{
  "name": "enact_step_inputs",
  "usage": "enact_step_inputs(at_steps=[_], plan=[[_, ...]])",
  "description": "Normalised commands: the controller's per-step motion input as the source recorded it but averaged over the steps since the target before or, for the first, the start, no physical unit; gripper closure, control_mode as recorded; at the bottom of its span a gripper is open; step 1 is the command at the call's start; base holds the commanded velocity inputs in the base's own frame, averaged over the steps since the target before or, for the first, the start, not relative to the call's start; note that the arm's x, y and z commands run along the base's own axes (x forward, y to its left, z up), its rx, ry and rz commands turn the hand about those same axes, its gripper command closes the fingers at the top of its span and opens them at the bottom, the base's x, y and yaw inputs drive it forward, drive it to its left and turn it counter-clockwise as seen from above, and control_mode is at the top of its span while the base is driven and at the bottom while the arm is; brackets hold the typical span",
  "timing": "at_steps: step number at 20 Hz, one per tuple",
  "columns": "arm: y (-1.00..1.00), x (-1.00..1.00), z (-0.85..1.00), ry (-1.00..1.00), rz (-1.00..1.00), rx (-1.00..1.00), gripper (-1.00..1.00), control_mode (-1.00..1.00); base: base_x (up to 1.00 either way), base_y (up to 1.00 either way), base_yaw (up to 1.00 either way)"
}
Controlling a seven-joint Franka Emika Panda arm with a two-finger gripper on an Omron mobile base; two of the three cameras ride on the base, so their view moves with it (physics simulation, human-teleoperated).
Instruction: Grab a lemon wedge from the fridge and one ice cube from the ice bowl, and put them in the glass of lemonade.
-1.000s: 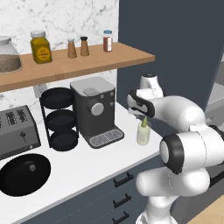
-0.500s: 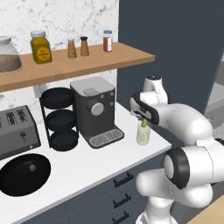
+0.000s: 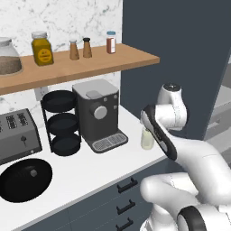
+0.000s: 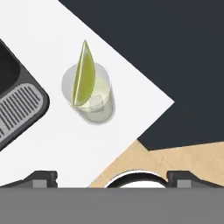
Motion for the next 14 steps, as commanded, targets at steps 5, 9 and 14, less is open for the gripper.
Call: enact_step_inputs(at_steps=[5,9,14], plan=[[0.15,-0.78,0.3,-0.08,0.06,0.0,-1.0,-1.0,0.0,0.0,0.0],[-0.03,-0.64,0.2,0.0,0.08,0.03,-1.0,-1.0,0.0,0.0,0.0],[-0.2,-0.69,0.09,0.0,0.07,0.0,-1.0,-1.0,0.0,0.0,0.0]])
